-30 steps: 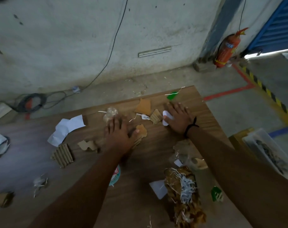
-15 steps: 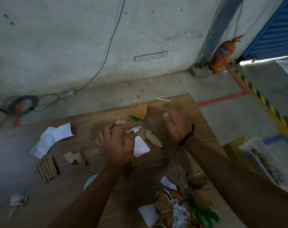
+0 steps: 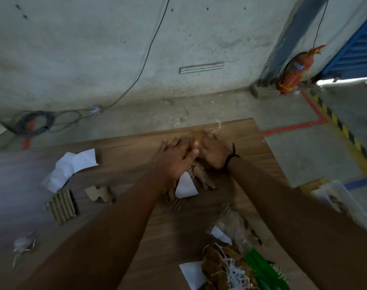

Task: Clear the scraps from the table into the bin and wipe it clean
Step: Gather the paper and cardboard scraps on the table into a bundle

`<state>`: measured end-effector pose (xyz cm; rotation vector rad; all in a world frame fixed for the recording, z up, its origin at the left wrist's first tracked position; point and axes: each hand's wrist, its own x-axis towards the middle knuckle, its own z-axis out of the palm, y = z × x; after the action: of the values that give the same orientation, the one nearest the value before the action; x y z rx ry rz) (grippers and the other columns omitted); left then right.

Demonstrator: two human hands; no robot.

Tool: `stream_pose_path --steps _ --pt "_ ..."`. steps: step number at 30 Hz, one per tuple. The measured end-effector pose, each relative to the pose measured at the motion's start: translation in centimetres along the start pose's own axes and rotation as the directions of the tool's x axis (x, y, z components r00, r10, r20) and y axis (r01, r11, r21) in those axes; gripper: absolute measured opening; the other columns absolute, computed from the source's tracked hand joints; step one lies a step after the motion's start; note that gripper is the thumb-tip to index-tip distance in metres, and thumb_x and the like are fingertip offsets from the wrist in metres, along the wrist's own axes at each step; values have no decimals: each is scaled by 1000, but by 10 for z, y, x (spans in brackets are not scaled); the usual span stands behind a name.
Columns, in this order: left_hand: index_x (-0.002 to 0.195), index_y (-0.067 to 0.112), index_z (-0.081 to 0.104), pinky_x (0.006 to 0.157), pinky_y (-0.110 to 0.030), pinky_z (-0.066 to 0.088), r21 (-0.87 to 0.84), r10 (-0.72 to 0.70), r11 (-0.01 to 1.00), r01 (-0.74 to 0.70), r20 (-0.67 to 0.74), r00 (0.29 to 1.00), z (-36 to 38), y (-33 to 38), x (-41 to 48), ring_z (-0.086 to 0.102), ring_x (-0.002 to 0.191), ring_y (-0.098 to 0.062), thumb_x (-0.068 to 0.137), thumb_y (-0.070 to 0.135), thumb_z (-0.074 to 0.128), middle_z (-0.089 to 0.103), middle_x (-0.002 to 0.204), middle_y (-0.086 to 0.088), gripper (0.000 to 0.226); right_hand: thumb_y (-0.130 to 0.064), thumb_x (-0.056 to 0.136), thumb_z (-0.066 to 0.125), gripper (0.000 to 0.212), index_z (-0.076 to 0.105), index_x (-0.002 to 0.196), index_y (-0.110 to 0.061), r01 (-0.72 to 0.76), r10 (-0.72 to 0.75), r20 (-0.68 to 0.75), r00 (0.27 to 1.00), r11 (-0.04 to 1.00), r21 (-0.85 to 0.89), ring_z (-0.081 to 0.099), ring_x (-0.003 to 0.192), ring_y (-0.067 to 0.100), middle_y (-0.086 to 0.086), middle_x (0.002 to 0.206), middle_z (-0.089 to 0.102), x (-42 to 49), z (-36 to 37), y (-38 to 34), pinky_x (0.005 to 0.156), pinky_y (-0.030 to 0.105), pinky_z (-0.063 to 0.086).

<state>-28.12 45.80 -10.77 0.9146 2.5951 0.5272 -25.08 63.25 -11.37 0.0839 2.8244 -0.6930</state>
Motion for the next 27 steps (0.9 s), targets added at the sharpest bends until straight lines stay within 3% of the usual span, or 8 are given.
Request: stream_pose_path --steps 5,10,12,15,18,21,24,27 --pt "139 21 47 95 -24 36 -394 -74 919 -28 -242 967 17 9 -43 51 122 -24 97 50 34 56 135 -6 52 -57 96 24 59 32 146 -27 49 -49 -9 999 938 343 29 140 19 2 152 36 -58 18 -31 116 41 23" --pt "93 20 68 70 -25 48 -789 -144 608 -91 -223 964 13 18 -90 65 76 -2 97 38 39 70 78 14 35 -41 100 31 33 55 122 -33 -1 -64 104 992 847 531 54 112 3 -9 120 60 -104 11 -49 96 15 38" --pt "93 21 70 85 -25 49 -723 -69 671 -166 -283 956 4 0 -105 62 96 1 94 43 38 69 94 19 39 -37 102 31 28 59 108 -38 -25 -21 78 997 840 543 57 100 -2 -16 105 62 -115 0 -49 86 10 41" --pt "100 16 69 97 -41 46 -517 -118 828 -218 -540 833 -18 -54 -124 60 110 -24 93 47 36 68 112 -4 46 -28 102 34 32 59 119 -20 3 103 -157 982 827 562 56 112 14 -3 115 60 -112 -20 -45 91 20 38" --pt "113 21 65 101 -53 38 -204 -263 964 171 -638 723 -52 -127 -140 52 117 -38 97 56 24 59 125 -15 56 -28 102 32 41 49 135 -8 -46 165 -191 968 859 509 41 129 15 4 137 49 -94 -20 -49 95 11 25" --pt "140 32 42 115 -53 8 -115 -495 865 489 -359 792 -65 -182 -158 18 144 -30 89 72 14 26 156 -9 70 -52 99 24 60 30 147 -16 -224 245 -7 969 895 386 19 145 22 4 156 25 -79 12 -57 114 29 11" --pt "142 29 40 115 -44 16 -132 -325 944 303 -203 924 -49 -191 -172 24 143 -24 82 78 12 33 153 -5 82 -60 96 21 68 15 152 -22 -195 178 89 980 949 250 0 148 25 1 161 7 -73 48 -81 119 46 0" --pt "138 30 46 116 -42 17 -133 -189 978 158 -272 944 -20 -155 -184 26 143 -19 93 62 20 39 150 1 61 -45 101 24 57 15 152 -21 -75 50 118 992 972 225 2 148 19 0 160 9 -77 77 -111 119 38 -3"
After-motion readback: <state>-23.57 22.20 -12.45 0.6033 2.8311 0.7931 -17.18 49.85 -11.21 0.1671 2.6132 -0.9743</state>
